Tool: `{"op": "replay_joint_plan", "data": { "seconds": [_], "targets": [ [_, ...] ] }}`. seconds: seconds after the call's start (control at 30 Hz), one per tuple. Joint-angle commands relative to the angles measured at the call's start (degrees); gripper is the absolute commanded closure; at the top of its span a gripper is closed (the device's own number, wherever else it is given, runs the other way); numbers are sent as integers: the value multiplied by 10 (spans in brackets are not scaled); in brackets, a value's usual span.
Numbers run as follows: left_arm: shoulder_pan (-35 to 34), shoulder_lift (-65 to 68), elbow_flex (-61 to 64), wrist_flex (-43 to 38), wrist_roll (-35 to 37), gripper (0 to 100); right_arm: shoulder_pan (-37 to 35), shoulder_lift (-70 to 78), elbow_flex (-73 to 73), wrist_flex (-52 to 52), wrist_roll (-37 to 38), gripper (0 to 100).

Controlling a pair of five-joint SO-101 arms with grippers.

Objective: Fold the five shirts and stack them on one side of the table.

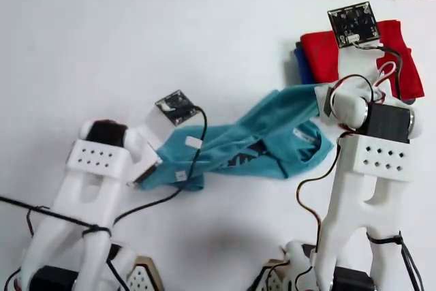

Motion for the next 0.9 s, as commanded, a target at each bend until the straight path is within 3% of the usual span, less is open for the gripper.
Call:
{"op": "replay_joint_plan", "data": {
  "seconds": [0.0,0.13,0.47,0.63,0.77,0.87],
  "targets": [
    [3,19,16,-31,-4,924,3,-18,-2,-8,4,981],
    [4,40,39,-55,-4,855,2,-18,-2,-9,4,981],
    [7,52,35,-46,-1,854,2,-18,-2,-10,4,981],
    [84,55,29,4,3,854,2,-15,-2,-11,2,981],
    [117,56,83,-69,26,854,2,-17,-2,-11,4,981],
    [137,53,101,-79,30,854,3,-17,-2,-10,4,981]
  ]
}}
